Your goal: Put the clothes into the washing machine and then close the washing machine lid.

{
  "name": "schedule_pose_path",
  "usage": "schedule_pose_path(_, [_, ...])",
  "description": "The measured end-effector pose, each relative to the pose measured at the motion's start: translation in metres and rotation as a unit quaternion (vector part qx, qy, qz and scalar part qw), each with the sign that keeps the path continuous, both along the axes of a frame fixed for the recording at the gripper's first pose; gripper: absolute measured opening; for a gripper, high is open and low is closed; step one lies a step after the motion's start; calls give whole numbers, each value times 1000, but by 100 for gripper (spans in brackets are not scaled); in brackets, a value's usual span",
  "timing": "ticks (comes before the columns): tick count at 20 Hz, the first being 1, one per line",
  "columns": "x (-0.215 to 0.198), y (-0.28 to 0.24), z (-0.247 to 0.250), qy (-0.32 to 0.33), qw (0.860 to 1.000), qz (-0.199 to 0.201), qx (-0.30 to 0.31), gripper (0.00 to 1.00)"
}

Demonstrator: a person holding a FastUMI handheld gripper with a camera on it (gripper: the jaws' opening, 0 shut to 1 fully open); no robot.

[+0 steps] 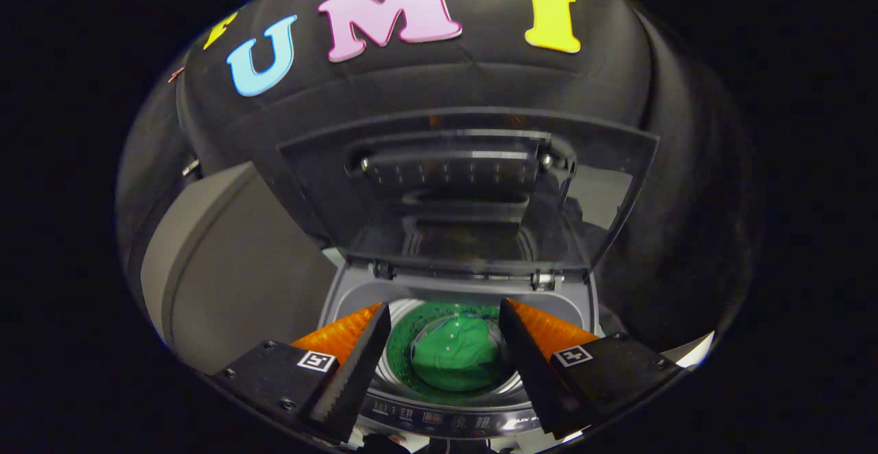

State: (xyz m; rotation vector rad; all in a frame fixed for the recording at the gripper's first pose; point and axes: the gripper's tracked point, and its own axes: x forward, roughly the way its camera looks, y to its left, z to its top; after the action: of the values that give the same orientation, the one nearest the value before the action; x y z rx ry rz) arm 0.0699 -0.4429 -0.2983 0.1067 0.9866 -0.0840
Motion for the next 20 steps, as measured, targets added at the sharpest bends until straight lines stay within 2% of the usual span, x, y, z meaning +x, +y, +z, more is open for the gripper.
schedule_pose_path(6, [42, 9, 67, -105, 994, -19, 10, 99])
schedule_pose_path(9, [63, 16, 107, -170, 985, -17, 16, 99])
schedule_pose_path(12, [88, 21, 154, -242, 970, 8, -15, 99])
schedule_pose_path(15, [111, 30, 203, -316, 947, 38, -45, 98])
schedule_pose_path(17, [124, 31, 214, -341, 938, 37, -52, 99])
schedule_pose_path(20, [151, 20, 185, -307, 950, 18, -50, 99])
